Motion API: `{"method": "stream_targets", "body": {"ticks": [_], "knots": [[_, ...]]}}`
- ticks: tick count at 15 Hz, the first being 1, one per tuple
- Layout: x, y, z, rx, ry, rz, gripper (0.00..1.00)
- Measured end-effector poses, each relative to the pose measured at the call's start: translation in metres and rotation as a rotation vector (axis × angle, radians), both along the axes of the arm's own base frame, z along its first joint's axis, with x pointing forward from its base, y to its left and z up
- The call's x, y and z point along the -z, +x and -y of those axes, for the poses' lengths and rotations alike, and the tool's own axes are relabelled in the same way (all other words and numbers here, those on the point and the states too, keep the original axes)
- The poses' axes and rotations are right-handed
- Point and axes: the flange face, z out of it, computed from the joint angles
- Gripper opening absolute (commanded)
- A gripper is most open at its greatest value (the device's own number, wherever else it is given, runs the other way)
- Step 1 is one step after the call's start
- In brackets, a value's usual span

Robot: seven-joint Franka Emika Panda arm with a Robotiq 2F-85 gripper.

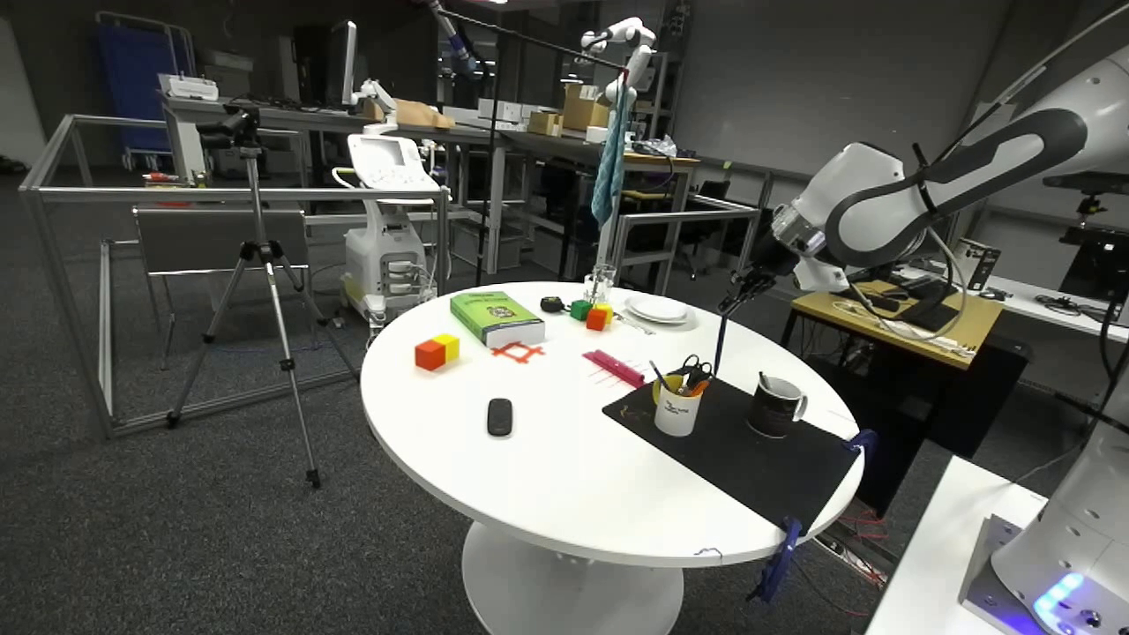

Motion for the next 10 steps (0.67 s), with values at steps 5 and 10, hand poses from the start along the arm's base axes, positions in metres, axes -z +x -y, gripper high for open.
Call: {"method": "stream_targets", "body": {"ticks": [5,10], "knots": [[0.004,0.014,-0.02,-0.045,-0.01,0.061,0.03],[0.02,0.025,-0.026,-0.108,-0.058,0.109,0.03]]}}
